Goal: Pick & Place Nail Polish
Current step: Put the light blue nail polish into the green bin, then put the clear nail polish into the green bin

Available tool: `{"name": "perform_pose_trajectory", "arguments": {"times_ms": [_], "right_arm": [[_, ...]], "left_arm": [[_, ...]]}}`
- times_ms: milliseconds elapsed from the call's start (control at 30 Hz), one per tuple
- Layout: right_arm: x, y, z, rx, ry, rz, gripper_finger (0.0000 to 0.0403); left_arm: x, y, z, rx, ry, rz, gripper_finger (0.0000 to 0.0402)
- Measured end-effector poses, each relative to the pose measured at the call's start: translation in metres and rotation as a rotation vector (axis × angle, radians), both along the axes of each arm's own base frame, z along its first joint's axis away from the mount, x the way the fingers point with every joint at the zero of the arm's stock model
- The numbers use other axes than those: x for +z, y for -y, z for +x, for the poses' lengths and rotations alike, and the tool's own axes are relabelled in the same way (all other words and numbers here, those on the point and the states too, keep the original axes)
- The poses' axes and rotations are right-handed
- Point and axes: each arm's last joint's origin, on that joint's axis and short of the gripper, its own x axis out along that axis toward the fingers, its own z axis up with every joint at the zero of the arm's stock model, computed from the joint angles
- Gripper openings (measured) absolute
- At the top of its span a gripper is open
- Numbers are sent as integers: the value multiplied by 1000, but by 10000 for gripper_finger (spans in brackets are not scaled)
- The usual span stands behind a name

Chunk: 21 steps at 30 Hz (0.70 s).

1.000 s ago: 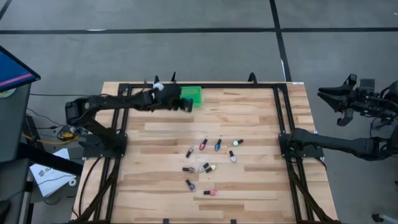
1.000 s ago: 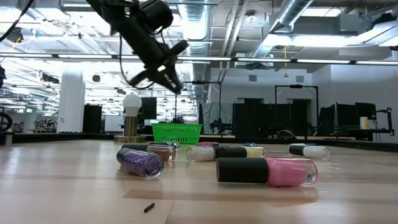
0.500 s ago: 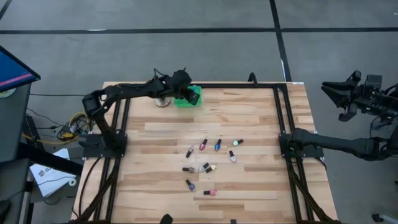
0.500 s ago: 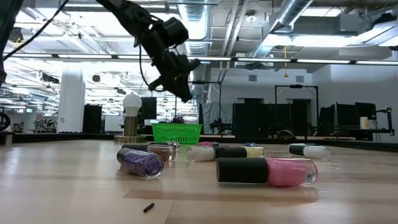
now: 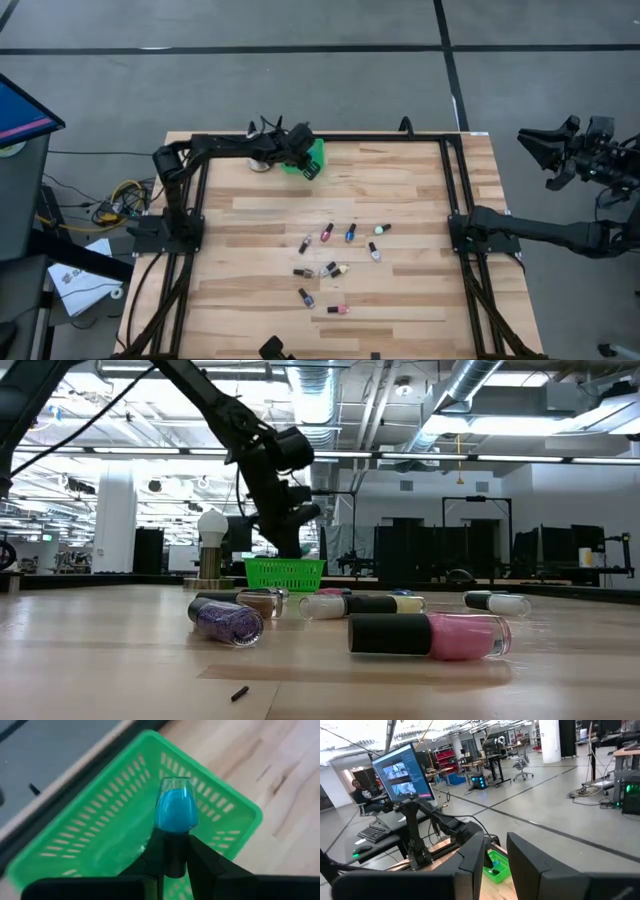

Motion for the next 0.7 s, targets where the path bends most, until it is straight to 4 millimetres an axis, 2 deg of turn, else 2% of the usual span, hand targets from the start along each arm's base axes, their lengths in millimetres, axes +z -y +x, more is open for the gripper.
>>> {"name": "perform_pose_trajectory", "arguments": {"times_ms": [400,700], "right_arm": [[0,0,0,-19,9,15,76],[0,0,0,-19,5,9,76]], "left_arm": [[-1,-2,-1,-14,-9,0,51],[-1,-2,-1,-18,-18,11,157]]}}
